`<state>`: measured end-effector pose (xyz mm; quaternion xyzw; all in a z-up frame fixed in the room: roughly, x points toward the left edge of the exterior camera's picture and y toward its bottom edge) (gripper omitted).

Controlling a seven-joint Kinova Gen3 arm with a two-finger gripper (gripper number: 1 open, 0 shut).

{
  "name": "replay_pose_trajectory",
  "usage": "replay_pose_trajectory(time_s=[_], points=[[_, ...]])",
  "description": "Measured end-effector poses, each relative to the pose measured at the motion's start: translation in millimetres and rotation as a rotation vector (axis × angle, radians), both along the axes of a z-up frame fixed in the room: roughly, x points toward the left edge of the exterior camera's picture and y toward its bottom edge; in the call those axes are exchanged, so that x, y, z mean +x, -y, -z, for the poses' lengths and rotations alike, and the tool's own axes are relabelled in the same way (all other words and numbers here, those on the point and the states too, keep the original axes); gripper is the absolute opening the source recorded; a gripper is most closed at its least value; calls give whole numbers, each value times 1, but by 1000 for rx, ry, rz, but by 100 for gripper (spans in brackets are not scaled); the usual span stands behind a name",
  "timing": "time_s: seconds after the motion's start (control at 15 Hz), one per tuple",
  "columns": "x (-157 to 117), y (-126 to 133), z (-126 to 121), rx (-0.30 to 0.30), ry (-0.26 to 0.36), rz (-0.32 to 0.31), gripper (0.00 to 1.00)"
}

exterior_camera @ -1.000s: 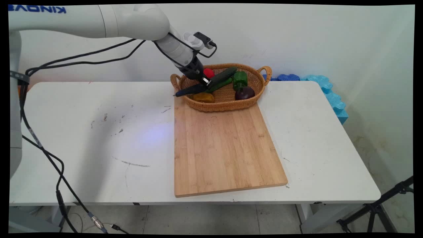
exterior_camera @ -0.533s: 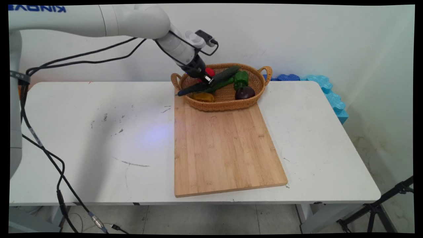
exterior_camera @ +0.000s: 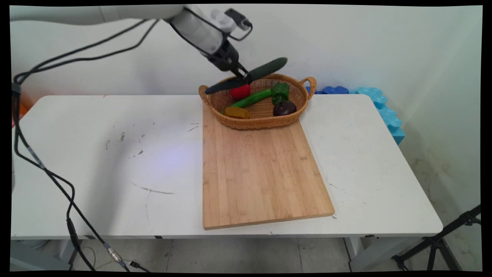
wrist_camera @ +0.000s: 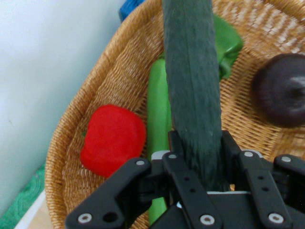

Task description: Place the picked object on the cutting board

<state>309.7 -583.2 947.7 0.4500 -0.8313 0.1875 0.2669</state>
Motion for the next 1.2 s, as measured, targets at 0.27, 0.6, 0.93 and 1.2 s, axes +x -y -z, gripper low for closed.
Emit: replay_pose_trajectory(time_s=[0.27, 0.6, 0.93, 1.2], points=[[9, -31, -34, -19, -24, 89, 0], [23, -79, -54, -4, -52, 214, 0], [35, -113, -48, 21, -56, 294, 0], [41, -134, -29, 42, -48, 353, 0]])
